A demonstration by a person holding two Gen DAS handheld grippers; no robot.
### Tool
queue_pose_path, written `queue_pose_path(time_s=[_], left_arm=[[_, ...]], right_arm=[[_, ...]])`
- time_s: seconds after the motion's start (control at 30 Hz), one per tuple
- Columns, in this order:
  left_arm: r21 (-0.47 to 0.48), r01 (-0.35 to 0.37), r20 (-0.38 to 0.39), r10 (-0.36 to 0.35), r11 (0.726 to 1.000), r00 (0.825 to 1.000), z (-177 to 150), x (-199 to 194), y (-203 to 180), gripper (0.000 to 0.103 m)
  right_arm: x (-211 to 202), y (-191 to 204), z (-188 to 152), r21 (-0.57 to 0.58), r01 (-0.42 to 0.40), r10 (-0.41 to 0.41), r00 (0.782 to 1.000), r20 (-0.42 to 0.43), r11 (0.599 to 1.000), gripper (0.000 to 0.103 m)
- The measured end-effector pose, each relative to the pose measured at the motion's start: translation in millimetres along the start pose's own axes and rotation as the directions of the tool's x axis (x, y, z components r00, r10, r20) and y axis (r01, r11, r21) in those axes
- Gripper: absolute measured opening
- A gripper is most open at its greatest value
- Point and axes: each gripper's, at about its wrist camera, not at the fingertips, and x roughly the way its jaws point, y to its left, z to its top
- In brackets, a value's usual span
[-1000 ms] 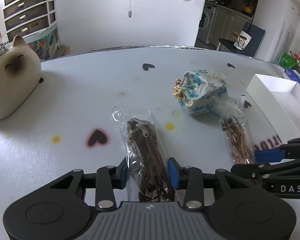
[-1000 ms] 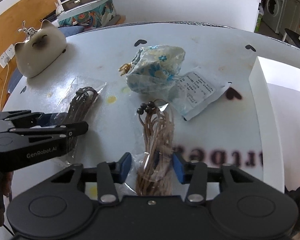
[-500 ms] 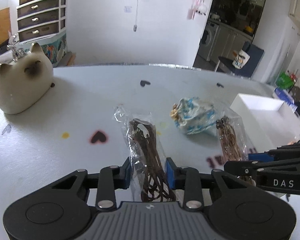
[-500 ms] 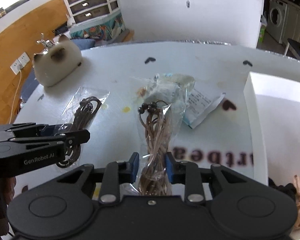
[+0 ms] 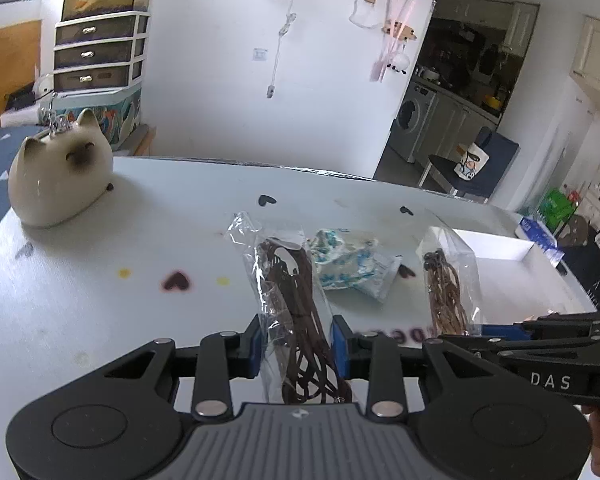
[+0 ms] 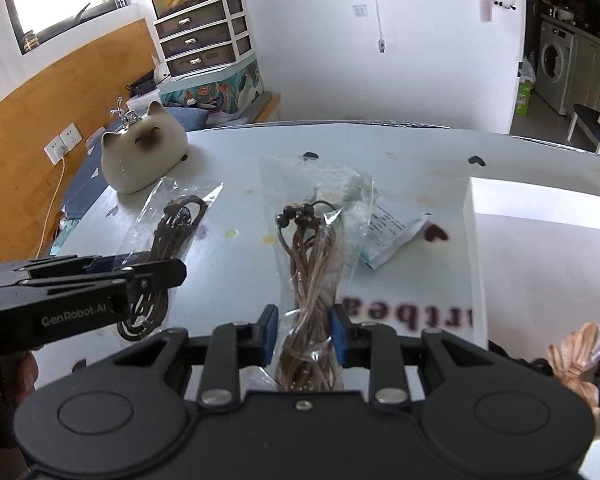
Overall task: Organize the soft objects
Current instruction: 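Lift the dark and tan cord bags off the table with both tools, then carry both cord bags over the white tray with both tools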
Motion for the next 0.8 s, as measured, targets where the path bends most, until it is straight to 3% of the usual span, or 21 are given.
queue_pose_path(time_s=[0.3,0.8], left_arm=[[-0.012,-0.002,0.029,0.002,1.000,1.000,-1.6,-7.3,-47.3,0.035],[0.008,0.011,0.078,-0.012,1.000,0.997,10.6,16.6,-172.0,0.035]], right_arm=[[-33.8,-44.2,-2.6,0.021,0.017,-0.018,0.999,0.036,1.000,0.029],[-84.6,-161.0,3.3,0.030,0.029,-0.031,0.996,0.085,0.999,0.029]])
